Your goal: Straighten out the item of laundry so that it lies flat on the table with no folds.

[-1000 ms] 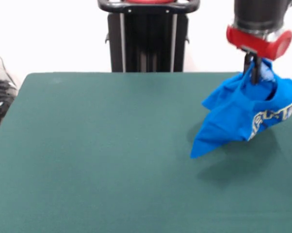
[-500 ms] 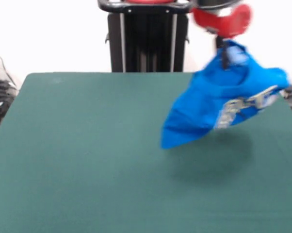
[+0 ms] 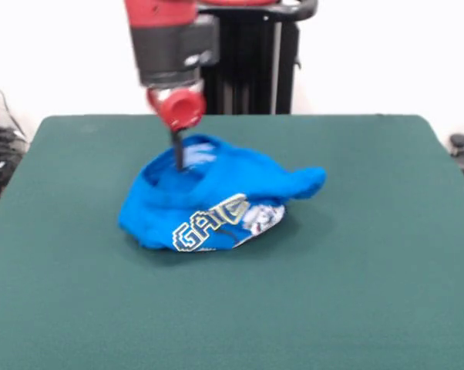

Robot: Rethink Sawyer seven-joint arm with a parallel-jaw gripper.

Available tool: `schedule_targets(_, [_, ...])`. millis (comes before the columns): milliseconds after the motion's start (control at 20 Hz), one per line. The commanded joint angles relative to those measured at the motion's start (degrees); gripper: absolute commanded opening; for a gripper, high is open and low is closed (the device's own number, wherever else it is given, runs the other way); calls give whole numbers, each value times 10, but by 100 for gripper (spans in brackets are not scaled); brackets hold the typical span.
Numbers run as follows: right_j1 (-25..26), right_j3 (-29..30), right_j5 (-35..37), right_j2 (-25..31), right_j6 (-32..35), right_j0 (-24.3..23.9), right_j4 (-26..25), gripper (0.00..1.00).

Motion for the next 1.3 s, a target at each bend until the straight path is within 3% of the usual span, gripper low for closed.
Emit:
schedule_targets(50, [162,73,-234,108,38,-18,-222,0])
schedule_targets(250, [156,73,-303,59,96,33,-218,0])
schedule_targets(450, [153,76,-264,42,86,45,-203,0])
schedule_targets(750, [100,117,-152,36,59,47,-181,0])
schedule_targets(1150, [-10,124,28,-111,-12,119,-164,0])
schedule_targets(1300, [-12,92,65,-162,-21,152,-183,0])
